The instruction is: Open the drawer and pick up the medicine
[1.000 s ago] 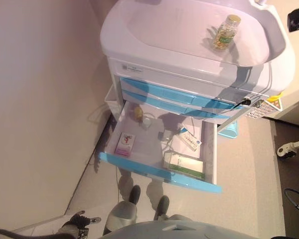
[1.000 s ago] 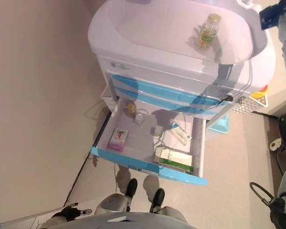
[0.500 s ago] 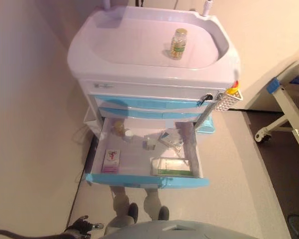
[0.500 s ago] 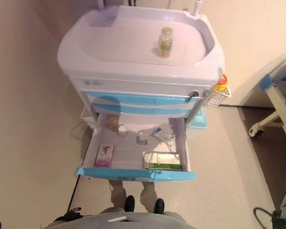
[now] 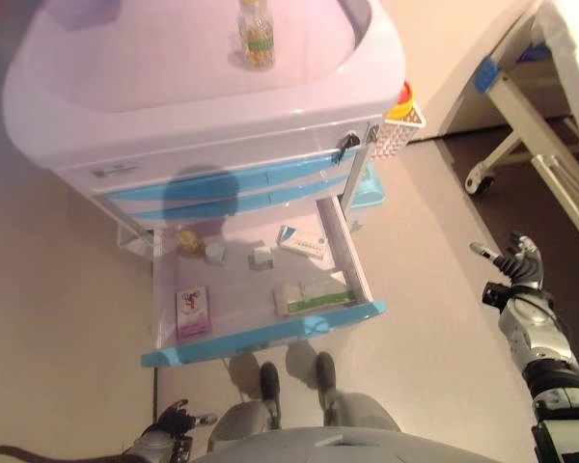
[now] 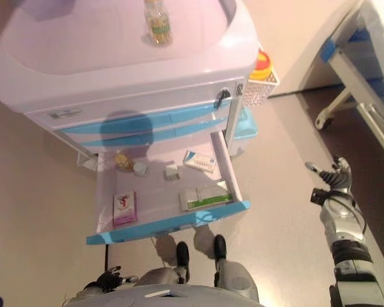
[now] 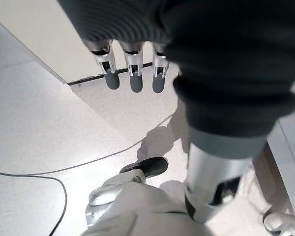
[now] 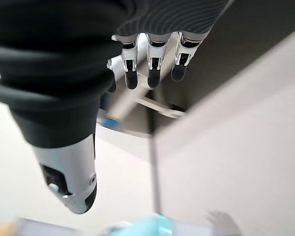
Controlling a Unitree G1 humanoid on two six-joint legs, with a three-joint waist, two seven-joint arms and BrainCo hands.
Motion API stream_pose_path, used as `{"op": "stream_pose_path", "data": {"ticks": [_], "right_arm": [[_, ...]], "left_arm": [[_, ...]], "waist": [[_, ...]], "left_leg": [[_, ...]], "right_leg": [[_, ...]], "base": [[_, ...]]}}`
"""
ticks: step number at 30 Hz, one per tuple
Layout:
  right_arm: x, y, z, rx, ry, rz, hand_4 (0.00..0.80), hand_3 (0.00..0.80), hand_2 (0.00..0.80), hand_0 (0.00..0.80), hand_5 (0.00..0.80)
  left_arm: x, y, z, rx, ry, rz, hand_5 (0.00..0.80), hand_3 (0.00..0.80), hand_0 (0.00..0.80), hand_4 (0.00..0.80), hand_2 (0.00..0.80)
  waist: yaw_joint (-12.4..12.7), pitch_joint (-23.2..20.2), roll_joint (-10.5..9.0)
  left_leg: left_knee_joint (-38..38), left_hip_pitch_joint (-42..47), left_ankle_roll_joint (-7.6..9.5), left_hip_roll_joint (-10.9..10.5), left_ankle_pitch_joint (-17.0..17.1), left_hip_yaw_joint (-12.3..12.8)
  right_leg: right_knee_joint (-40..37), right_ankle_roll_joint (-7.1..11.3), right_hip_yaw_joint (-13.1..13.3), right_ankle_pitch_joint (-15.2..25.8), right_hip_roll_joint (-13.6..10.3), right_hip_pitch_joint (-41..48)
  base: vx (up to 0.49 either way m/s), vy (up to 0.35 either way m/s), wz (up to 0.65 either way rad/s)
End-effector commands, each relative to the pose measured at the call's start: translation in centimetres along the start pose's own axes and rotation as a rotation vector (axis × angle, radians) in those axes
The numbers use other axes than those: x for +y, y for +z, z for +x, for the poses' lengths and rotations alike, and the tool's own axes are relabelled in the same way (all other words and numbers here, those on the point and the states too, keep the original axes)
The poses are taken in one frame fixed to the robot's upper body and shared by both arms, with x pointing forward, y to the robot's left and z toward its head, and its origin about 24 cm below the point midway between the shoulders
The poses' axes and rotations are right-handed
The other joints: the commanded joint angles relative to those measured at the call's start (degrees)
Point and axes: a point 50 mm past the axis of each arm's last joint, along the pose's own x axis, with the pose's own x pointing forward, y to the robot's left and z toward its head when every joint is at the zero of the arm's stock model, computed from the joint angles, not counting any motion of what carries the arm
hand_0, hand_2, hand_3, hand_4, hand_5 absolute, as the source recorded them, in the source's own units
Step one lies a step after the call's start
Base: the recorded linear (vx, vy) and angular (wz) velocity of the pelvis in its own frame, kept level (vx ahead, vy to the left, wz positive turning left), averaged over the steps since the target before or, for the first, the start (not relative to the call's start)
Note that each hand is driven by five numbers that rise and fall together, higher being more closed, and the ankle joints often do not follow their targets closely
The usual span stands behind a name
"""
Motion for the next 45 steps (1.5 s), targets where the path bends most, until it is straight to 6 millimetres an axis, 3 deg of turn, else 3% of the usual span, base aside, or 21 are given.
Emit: {"op": "stream_pose_path", "data": {"ticks": [1, 7, 11, 17, 25, 26, 29, 33, 37, 43, 45], "right_arm": [[0.9, 1.6, 0.5, -0.097, 0.04, 0.031, 0.0, 0.0, 0.0, 0.0, 0.0], [2.7, -4.8, -1.6, 0.083, 0.087, -0.085, 0.0, 0.0, 0.0, 0.0, 0.0], [5.0, -6.9, -3.0, 0.082, 0.174, -0.236, 0.0, 0.0, 0.0, 0.0, 0.0], [7.5, -6.7, -3.5, 0.039, 0.273, -0.343, 0.0, 0.0, 0.0, 0.0, 0.0], [8.1, -6.0, -3.1, 0.011, 0.297, -0.369, 0.0, 0.0, 0.0, 0.0, 0.0], [8.2, -5.8, -3.1, 0.006, 0.304, -0.373, 0.0, 0.0, 0.0, 0.0, 0.0], [8.3, -5.5, -2.9, -0.006, 0.324, -0.385, 0.0, 0.0, 0.0, 0.0, 0.0], [8.1, -5.4, -2.9, -0.004, 0.347, -0.404, 0.0, 0.0, 0.0, 0.0, 0.0], [7.8, -5.3, -2.7, -0.011, 0.357, -0.429, 0.0, 0.0, 0.0, 0.0, 0.0], [6.6, -5.7, -2.5, 0.011, 0.342, -0.469, 0.0, 0.0, 0.0, 0.0, 0.0], [6.1, -5.7, -2.4, 0.016, 0.336, -0.482, 0.0, 0.0, 0.0, 0.0, 0.0]], "left_arm": [[0.3, 1.3, 0.2, -0.056, 0.033, -0.026, 0.0, 0.0, 0.0, 0.0, 0.0], [1.1, 3.8, 0.4, -0.155, 0.063, -0.011, 0.0, 0.0, 0.0, 0.0, 0.0], [1.6, 6.8, 0.5, -0.246, 0.069, -0.02, 0.0, 0.0, 0.0, 0.0, 0.0], [0.4, 10.6, 0.3, -0.373, 0.053, 0.059, 0.0, 0.0, 0.0, 0.0, 0.0], [-1.0, 12.6, 0.1, -0.445, 0.04, 0.143, 0.0, 0.0, 0.0, 0.0, 0.0], [-1.2, 12.8, 0.0, -0.449, 0.041, 0.161, 0.0, 0.0, 0.0, 0.0, 0.0], [-1.2, 13.3, 0.0, -0.467, 0.07, 0.283, 0.0, 0.0, 0.0, 0.0, 0.0], [-0.8, 13.5, -0.1, -0.483, 0.107, 0.452, 0.0, 0.0, 0.0, 0.0, 0.0], [-0.4, 15.2, -0.6, -0.55, 0.161, 0.554, 0.0, 0.0, 0.0, 0.0, 0.0], [1.0, 19.5, -2.2, -0.707, 0.24, 0.617, 0.0, 0.0, 0.0, 0.0, 0.0], [2.1, 21.6, -3.2, -0.772, 0.29, 0.607, 0.0, 0.0, 0.0, 0.0, 0.0]], "waist": [[0.7, 2.2, -1.59], [1.6, 6.5, -1.38], [2.0, 10.2, -0.97], [2.2, 14.0, 0.17], [1.8, 14.5, 1.62], [1.7, 14.7, 1.66], [1.4, 14.5, 1.64], [0.8, 14.4, 1.48], [-0.4, 14.4, 1.51], [-1.3, 14.9, 2.02], [-1.6, 15.0, 2.19]], "left_leg": [[7.3, -4.0, 0.67, -1.9, -6.5, 0.1], [10.8, -8.4, 1.52, -2.1, -5.9, -1.2], [15.2, -13.9, 2.02, -2.0, -5.7, -1.7], [25.2, -22.8, 2.93, -2.8, -7.6, -1.9], [35.1, -30.8, 3.67, -3.7, -11.1, -2.1], [37.1, -31.2, 3.56, -3.9, -13.4, -2.1], [40.6, -33.6, 3.93, -3.8, -14.9, -1.7], [42.0, -34.1, 4.05, -3.6, -15.5, -1.5], [42.2, -34.0, 3.97, -3.2, -15.6, -1.0], [42.3, -33.6, 3.66, -2.9, -15.5, -0.1], [41.1, -33.9, 3.82, -2.5, -13.6, 0.6]], "right_leg": [[7.0, 2.44, -1.9, -3.1, -2.4, -2.5], [11.9, 2.02, -2.5, -4.1, -2.5, -6.1], [17.3, 1.63, -3.6, -4.9, -2.6, -11.5], [29.0, 0.33, -4.9, -8.6, -3.1, -20.6], [39.7, -1.69, -4.4, -13.0, -2.6, -28.7], [41.8, -1.47, -4.0, -14.9, -2.4, -29.2], [45.4, -1.76, -3.5, -15.8, -1.7, -32.1], [46.6, -1.88, -2.6, -15.8, -1.0, -33.1], [46.3, -1.84, -1.7, -15.3, -0.4, -33.2], [45.7, -1.59, -1.2, -14.5, -0.3, -32.9], [44.1, -1.78, -1.1, -12.3, -0.4, -33.2]], "base": [[-0.118, 0.021, -0.06], [-0.08, -0.022, -0.01], [-0.125, -0.026, 0.06], [-0.082, 0.014, 0.06], [0.002, 0.063, 0.11], [0.082, 0.066, -0.02], [0.048, 0.062, -0.05], [0.056, 0.037, -0.06], [0.053, 0.048, -0.15], [0.037, 0.031, -0.08], [-0.029, 0.034, -0.03]]}}
